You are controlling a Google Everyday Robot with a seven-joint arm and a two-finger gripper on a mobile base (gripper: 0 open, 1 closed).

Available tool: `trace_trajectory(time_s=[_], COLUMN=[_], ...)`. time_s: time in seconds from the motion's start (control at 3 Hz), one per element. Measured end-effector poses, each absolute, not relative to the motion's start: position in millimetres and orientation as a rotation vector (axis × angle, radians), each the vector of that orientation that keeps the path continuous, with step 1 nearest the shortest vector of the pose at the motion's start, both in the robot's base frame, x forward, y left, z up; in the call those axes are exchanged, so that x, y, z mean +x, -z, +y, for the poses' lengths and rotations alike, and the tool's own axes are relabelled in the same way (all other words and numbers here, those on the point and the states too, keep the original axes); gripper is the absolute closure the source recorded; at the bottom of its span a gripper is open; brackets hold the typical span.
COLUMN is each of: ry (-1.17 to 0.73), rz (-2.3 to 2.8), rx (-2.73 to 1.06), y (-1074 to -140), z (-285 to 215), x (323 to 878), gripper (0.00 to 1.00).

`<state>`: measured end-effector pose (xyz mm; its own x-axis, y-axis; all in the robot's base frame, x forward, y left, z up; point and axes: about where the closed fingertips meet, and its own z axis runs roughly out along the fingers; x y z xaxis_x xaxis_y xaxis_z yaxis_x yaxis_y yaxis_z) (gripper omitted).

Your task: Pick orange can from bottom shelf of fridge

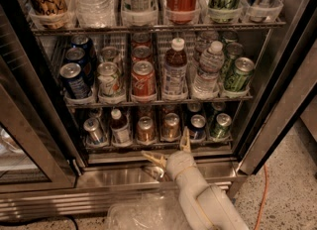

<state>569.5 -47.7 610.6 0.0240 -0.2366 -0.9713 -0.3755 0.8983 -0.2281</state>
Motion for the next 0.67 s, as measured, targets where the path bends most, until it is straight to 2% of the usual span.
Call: trace_trajectory(time_s=[0.67], ry=[-0.179], rz=[1.584], rx=[-0.406], y=[-609.5], z=[-54.6], x=[575.9], gripper=[0.00])
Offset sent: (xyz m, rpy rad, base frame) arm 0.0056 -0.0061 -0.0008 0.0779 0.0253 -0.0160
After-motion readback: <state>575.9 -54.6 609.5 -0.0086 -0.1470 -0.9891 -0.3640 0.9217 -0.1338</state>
